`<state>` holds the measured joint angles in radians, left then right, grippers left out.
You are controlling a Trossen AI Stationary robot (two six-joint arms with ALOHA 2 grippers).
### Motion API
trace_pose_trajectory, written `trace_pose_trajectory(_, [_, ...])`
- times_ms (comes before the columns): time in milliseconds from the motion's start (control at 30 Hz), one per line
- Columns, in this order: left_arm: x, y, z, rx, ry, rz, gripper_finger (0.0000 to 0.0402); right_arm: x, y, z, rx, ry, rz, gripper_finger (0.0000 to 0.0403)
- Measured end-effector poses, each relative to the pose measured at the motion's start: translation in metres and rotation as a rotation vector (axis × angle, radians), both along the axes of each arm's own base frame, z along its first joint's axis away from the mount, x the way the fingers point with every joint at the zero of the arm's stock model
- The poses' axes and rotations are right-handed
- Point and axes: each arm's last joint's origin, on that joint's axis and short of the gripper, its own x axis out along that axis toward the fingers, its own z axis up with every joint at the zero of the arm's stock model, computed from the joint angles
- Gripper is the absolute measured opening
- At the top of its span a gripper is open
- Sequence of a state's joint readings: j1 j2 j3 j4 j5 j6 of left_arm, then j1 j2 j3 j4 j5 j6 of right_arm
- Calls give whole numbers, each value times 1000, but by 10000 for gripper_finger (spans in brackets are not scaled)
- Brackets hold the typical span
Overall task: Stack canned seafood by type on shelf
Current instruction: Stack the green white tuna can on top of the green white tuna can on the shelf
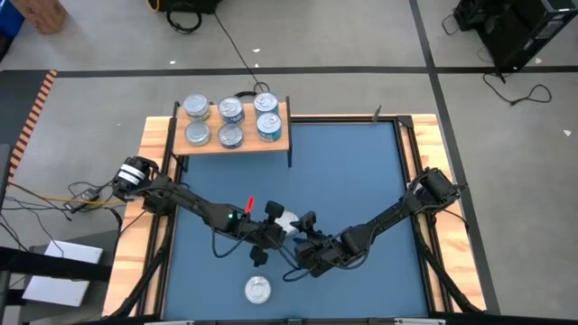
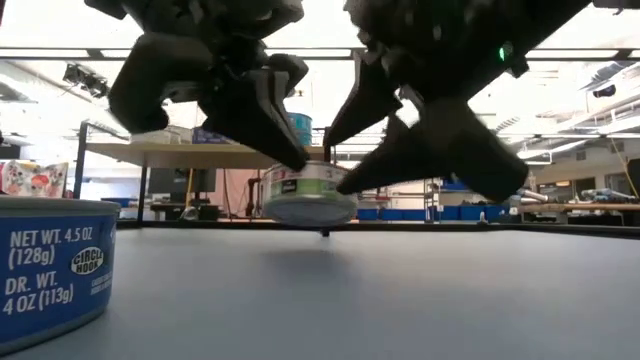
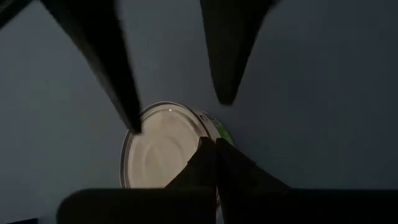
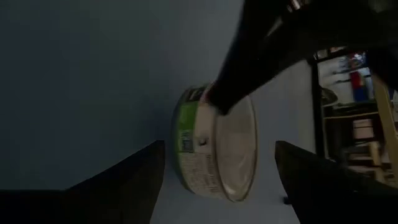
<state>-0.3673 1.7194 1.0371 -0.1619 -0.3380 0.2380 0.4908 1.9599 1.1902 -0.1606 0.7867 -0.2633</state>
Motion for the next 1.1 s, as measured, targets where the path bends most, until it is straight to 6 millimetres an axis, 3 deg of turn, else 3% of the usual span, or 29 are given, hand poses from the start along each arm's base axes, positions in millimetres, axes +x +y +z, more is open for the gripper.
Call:
trace_pose_trajectory(300, [0,4,18,-66,-63,24,0,5,2,-42,-217,26,-55,309])
trace_pose_trajectory(533, [1,4,21,-96,-77,24,0,13,7,-40,-207,-108,-99,277])
trace_pose_trajectory(800, [-3,3,17,-77,-24,23,0,16,9,-40,-138,-106,-53,240])
trace_pose_trajectory(1000, [-27,-9,24,-18,48,38,0,15,10,-39,-125,-112,-54,246])
trace_pose_trajectory(1100, [-42,-21,28,-47,111,-49,0,15,10,-39,-116,-113,-52,246])
